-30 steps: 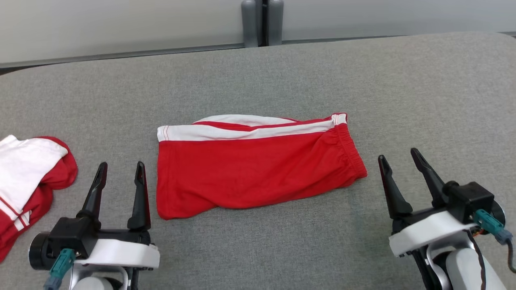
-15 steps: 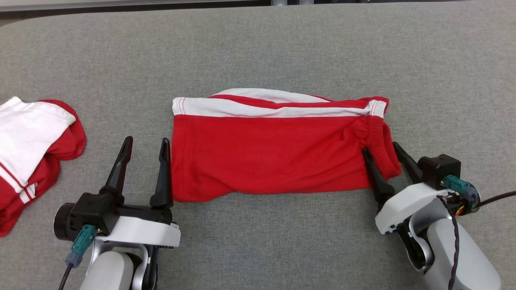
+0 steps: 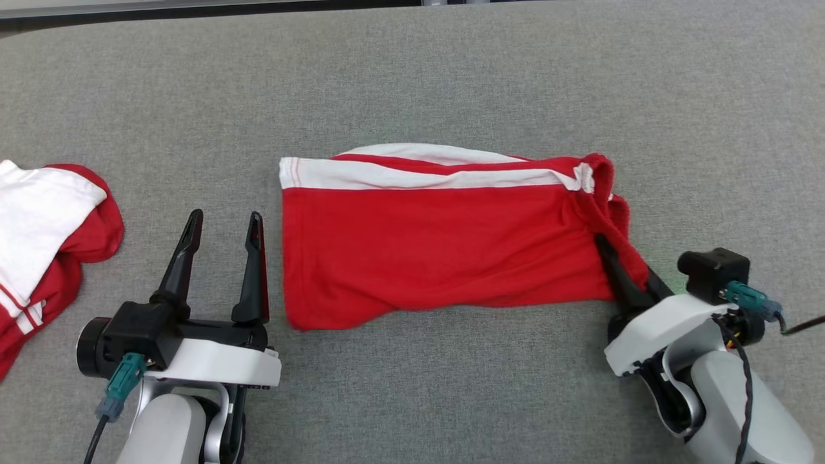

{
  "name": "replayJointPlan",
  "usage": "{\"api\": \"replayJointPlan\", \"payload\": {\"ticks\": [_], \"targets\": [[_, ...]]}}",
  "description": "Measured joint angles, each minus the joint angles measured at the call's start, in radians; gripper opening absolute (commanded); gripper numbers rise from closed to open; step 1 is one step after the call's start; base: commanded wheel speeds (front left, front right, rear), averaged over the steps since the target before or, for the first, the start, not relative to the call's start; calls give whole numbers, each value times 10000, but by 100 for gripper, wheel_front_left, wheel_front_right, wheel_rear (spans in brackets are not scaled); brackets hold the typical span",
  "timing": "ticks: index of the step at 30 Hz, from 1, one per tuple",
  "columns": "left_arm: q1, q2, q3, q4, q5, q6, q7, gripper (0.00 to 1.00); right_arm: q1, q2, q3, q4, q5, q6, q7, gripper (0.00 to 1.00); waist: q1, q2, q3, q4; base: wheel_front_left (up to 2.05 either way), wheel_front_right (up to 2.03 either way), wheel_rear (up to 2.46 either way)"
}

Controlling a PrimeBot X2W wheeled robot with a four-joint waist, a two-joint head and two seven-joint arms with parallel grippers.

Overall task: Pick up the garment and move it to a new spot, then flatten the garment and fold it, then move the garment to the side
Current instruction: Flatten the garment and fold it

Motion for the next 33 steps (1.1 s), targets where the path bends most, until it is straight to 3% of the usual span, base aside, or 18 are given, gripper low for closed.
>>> {"api": "replayJointPlan", "payload": {"ticks": [12,25,29,33], "targets": [[28,13,132,29,50,-84,-4,100,746,-915,-370,-387,690,-2,-75,0,0,0,-207,-239,0,0,0],[5,-21,105,128,63,-215,-6,100,850,-920,1260,-4412,4656,-29,1889,0,0,0,-243,-265,0,0,0],[-16,-100,90,165,63,-263,-6,100,340,-652,2054,-4707,5271,-29,2412,0,0,0,-197,-106,0,0,0],[-148,-203,52,247,65,-322,-6,100,-323,-167,2924,-4165,5605,-29,2623,0,0,0,-138,107,0,0,0]]}}
